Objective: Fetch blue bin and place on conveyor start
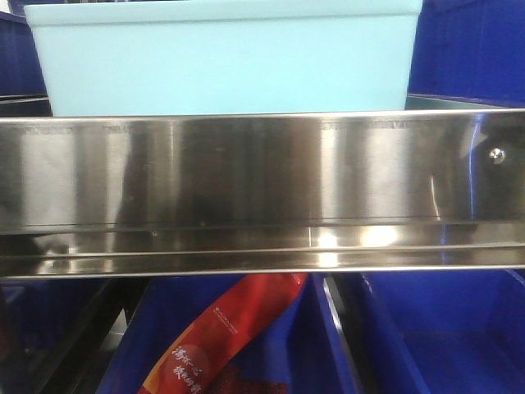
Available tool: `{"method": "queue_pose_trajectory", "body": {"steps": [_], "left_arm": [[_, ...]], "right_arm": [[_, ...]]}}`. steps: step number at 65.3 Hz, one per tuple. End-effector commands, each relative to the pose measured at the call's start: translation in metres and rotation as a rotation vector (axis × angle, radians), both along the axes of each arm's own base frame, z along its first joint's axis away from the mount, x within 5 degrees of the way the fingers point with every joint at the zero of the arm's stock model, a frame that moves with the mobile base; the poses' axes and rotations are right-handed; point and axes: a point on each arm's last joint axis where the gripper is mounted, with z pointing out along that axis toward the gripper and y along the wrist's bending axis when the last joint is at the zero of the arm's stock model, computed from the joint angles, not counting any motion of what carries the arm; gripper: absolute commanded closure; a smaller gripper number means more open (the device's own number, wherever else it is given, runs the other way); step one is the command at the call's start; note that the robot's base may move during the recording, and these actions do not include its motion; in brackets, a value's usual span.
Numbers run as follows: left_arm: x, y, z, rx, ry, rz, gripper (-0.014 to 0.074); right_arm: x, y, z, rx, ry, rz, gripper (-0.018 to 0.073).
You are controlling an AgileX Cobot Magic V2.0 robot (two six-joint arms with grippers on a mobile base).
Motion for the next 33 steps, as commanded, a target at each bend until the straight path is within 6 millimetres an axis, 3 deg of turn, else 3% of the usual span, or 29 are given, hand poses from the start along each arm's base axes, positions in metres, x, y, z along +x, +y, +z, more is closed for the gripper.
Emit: {"method": "queue_pose_trajectory", "body": {"steps": [1, 33], "left_arm": [[-0.0007, 0.0001, 0.0022, -0.002, -0.021, 0.002, 0.0707], [-0.0007, 0.0001, 0.0022, -0.002, -0.021, 0.002, 0.0707]], "right_arm": [[-0.0006, 0.0000, 0.0027, -0.007, -0.029, -0.001, 0.0721], [-0.0006, 0.0000, 0.0027, -0.007, -0.029, -0.001, 0.0721]]}}
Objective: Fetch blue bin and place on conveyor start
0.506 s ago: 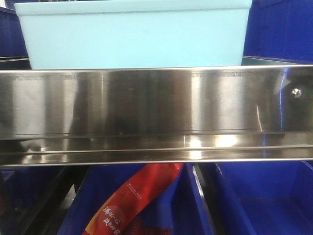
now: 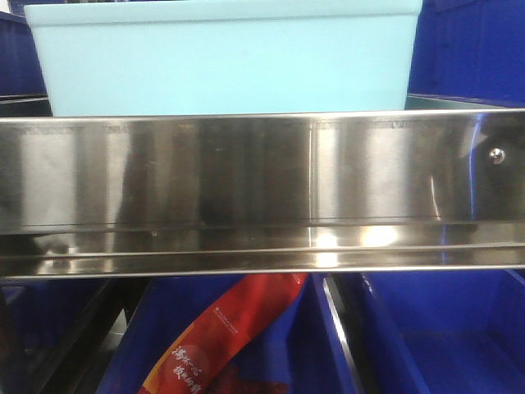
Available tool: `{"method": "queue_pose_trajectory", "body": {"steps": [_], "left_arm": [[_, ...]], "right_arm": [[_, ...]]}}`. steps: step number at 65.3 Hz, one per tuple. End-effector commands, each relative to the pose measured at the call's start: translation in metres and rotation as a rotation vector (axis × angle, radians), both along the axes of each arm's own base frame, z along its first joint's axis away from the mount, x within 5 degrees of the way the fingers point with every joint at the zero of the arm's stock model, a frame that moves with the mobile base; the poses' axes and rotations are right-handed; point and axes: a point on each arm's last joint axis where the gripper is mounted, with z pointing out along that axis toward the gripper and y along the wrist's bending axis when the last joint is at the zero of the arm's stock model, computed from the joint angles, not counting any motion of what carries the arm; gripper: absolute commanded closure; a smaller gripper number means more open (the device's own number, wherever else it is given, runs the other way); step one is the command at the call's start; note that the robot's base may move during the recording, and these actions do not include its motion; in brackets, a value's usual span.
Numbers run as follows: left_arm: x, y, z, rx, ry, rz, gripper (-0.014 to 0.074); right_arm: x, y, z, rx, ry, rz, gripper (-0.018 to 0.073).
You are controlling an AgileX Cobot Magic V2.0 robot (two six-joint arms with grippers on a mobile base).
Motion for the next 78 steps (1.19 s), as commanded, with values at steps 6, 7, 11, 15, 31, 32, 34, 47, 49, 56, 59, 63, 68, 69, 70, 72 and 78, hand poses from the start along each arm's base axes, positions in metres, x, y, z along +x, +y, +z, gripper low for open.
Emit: {"method": "queue_pose_trajectory", "body": {"steps": [6, 7, 11, 15, 31, 32, 34, 47, 49, 56, 59, 63, 68, 69, 70, 72, 78], "left_arm": [[-0.001, 0.000, 0.002, -0.002, -0.021, 0.002, 0.0707], [-0.001, 0.000, 0.002, -0.002, -0.021, 0.002, 0.0707], [-0.001, 0.000, 0.002, -0.002, -0.021, 0.002, 0.0707], [-0.001, 0.000, 0.002, -0.002, -0.021, 0.002, 0.0707], [-0.001, 0.000, 0.005, -0.004, -0.053, 0.001, 0.0707], [-0.001, 0.000, 0.005, -0.004, -0.049, 0.001, 0.0707], [-0.001, 0.000, 0.006, -0.004, -0.045, 0.001, 0.0707], [-0.011, 0.001, 0.042, 0.032, 0.035, 0.017, 0.0707], [-0.012, 0.002, 0.047, 0.048, 0.058, 0.024, 0.0707], [-0.014, 0.004, 0.067, 0.092, 0.146, 0.052, 0.0707], [-0.013, 0.005, 0.074, 0.100, 0.175, 0.059, 0.0707], [-0.011, 0.005, 0.087, 0.099, 0.193, 0.062, 0.0707], [-0.007, 0.006, 0.101, 0.096, 0.244, 0.067, 0.0707], [-0.006, 0.006, 0.103, 0.095, 0.257, 0.068, 0.0707], [-0.005, 0.006, 0.105, 0.095, 0.272, 0.069, 0.0707], [-0.004, 0.007, 0.110, 0.094, 0.308, 0.074, 0.0707], [0.002, 0.008, 0.119, 0.088, 0.401, 0.079, 0.0707]], "right_arm": [[-0.001, 0.000, 0.003, -0.007, -0.029, -0.001, 0.0721], [-0.001, 0.000, 0.003, -0.007, -0.029, -0.001, 0.0721], [-0.001, 0.000, 0.003, -0.007, -0.029, -0.001, 0.0721], [-0.001, 0.000, 0.003, -0.007, -0.029, -0.001, 0.0721], [-0.001, 0.000, 0.007, -0.013, -0.082, 0.000, 0.0721], [-0.001, 0.000, 0.007, -0.012, -0.079, 0.000, 0.0721], [-0.002, 0.000, 0.010, -0.012, -0.079, 0.002, 0.0721], [-0.016, 0.003, 0.052, -0.004, 0.008, 0.015, 0.0721], [-0.018, 0.003, 0.057, -0.002, 0.027, 0.017, 0.0721], [-0.024, 0.004, 0.076, 0.002, 0.074, 0.020, 0.0721], [-0.024, 0.004, 0.084, 0.004, 0.096, 0.021, 0.0721], [-0.021, 0.004, 0.092, 0.008, 0.133, 0.022, 0.0721], [-0.017, 0.004, 0.100, 0.016, 0.210, 0.024, 0.0721], [-0.016, 0.004, 0.102, 0.018, 0.227, 0.025, 0.0721], [-0.015, 0.004, 0.103, 0.020, 0.245, 0.025, 0.0721], [-0.013, 0.004, 0.105, 0.024, 0.286, 0.026, 0.0721], [-0.007, 0.003, 0.116, 0.031, 0.354, 0.028, 0.0721]]}}
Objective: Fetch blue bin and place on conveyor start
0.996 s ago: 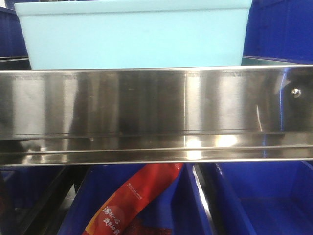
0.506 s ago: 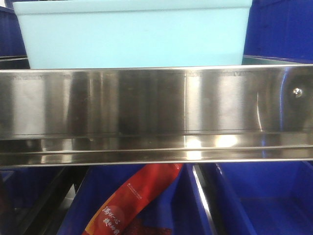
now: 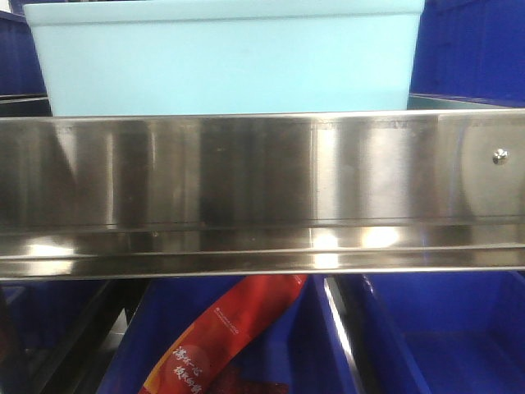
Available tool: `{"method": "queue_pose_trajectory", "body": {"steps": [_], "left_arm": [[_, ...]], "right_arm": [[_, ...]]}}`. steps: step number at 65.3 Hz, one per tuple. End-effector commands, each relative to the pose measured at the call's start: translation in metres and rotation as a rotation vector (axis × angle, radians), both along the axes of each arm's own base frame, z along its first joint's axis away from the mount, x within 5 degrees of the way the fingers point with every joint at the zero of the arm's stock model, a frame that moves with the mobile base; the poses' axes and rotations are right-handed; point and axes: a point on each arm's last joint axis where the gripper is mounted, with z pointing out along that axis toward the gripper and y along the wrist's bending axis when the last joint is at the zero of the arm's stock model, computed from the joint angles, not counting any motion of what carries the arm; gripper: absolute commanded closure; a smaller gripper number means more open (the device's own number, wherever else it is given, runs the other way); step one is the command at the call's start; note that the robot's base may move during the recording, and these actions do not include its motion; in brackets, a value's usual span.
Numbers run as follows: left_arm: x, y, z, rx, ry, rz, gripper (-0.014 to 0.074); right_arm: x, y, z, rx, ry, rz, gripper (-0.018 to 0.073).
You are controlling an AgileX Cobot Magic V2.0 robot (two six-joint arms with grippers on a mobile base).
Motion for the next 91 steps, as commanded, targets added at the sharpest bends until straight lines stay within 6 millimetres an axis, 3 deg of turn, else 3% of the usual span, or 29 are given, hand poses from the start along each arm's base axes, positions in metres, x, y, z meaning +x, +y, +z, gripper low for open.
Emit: {"method": "queue_pose_trajectory", "body": {"steps": [1, 10, 36, 51, 76, 91], "left_arm": [[0.006, 0.001, 0.009, -0.004, 0.083, 0.013, 0.0707], [0.010, -0.002, 0.017, -0.045, 0.058, -0.007, 0.0707], [0.019, -0.003, 0.025, -0.077, 0.068, -0.021, 0.0707], [0.069, -0.012, 0.043, -0.135, 0.195, -0.087, 0.0707], [0.159, -0.049, 0.067, -0.110, 0.318, -0.226, 0.0707], [0.213, -0.073, 0.073, -0.114, 0.365, -0.115, 0.0707]], "right_arm": [[0.005, 0.000, 0.011, 0.001, 0.059, 0.007, 0.0721], [0.006, 0.000, 0.027, -0.003, 0.020, 0.007, 0.0721], [0.013, -0.001, 0.036, 0.007, 0.009, 0.011, 0.0721], [0.063, 0.000, 0.059, 0.018, 0.129, 0.065, 0.0721], [0.157, 0.032, 0.060, 0.021, 0.339, 0.239, 0.0708], [0.208, 0.040, 0.068, 0.074, 0.394, 0.069, 0.0698]]}}
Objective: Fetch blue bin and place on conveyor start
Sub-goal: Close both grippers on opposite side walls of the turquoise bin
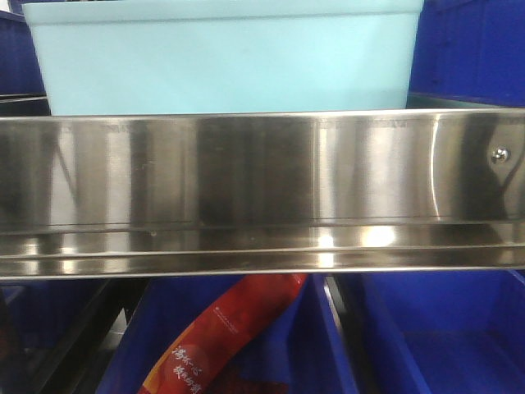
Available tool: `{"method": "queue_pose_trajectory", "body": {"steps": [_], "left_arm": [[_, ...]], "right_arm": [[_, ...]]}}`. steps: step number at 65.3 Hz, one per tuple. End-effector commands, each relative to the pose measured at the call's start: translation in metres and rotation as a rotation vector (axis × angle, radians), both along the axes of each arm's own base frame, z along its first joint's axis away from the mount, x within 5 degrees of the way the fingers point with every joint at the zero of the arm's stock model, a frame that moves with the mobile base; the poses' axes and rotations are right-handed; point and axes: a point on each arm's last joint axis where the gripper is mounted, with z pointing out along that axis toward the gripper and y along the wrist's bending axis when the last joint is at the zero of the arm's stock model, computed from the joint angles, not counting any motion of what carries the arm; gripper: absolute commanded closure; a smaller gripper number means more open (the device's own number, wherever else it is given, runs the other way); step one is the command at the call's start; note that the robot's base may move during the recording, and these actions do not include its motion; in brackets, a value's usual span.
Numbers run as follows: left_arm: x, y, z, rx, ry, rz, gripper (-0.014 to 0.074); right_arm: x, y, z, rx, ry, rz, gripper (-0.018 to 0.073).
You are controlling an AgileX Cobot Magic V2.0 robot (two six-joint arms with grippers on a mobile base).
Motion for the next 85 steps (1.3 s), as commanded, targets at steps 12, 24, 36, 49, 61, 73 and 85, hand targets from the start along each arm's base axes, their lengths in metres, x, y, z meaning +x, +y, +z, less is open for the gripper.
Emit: {"method": "queue_pose_trajectory", "body": {"steps": [12, 24, 36, 49, 61, 73, 85], "left_arm": [[0.048, -0.027, 0.007, -0.073, 0.020, 0.122, 0.0707], [0.075, -0.036, 0.006, -0.080, 0.070, 0.160, 0.0707], [0.087, -0.041, 0.003, -0.084, 0.059, 0.151, 0.0707], [0.089, -0.042, 0.001, -0.087, 0.061, 0.148, 0.0707], [0.091, -0.036, 0.000, -0.093, 0.072, 0.169, 0.0675], [0.098, -0.028, -0.008, -0.094, 0.098, 0.198, 0.0396], [0.109, -0.031, -0.024, -0.079, 0.133, 0.201, 0.0312]], "right_arm": [[0.051, 0.035, 0.007, -0.016, 0.068, 0.001, 0.0698], [0.088, 0.050, 0.003, -0.035, 0.145, -0.007, 0.0700], [0.112, 0.058, 0.000, -0.034, 0.148, -0.007, 0.0700], [0.131, 0.064, -0.007, -0.036, 0.199, -0.022, 0.0700], [0.142, 0.071, -0.005, 0.002, 0.200, -0.004, 0.0700], [0.143, 0.070, -0.006, 0.004, 0.202, 0.008, 0.0568], [0.149, 0.058, -0.007, 0.009, 0.195, -0.022, 0.0317]]}}
